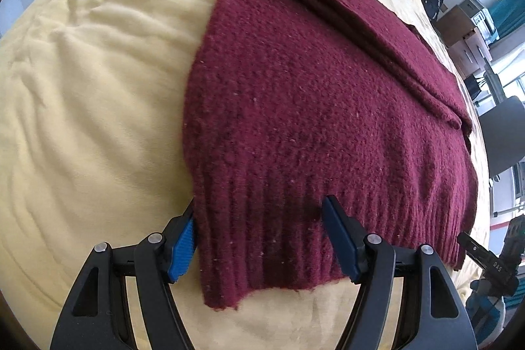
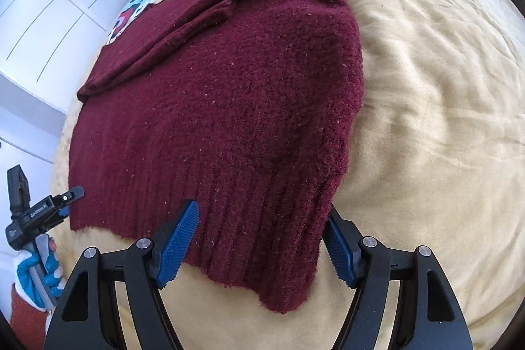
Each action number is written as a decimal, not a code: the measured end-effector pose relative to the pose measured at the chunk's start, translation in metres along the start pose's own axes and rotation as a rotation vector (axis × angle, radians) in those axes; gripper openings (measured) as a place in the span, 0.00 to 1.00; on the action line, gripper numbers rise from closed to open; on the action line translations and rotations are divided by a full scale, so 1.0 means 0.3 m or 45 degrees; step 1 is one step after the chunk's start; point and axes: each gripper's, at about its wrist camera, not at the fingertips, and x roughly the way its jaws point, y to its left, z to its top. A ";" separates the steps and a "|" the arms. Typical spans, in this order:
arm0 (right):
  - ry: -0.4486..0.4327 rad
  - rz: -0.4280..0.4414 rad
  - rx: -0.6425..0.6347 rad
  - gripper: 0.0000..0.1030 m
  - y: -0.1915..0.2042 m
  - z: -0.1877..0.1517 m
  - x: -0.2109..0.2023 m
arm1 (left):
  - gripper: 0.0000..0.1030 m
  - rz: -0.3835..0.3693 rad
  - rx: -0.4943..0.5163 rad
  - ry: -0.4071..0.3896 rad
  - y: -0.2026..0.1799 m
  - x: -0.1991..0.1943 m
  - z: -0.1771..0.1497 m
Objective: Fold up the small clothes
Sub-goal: 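Lower both grippers onto the ribbed hem of the sweater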
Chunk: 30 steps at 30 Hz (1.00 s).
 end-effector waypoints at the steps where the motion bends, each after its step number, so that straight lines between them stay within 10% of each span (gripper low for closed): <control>1: 0.000 0.001 0.007 0.70 -0.004 0.000 0.000 | 0.64 -0.003 0.003 0.001 -0.003 0.002 0.001; 30: 0.015 0.055 0.018 0.51 0.007 -0.009 0.010 | 0.54 -0.105 0.007 0.019 -0.020 0.012 0.002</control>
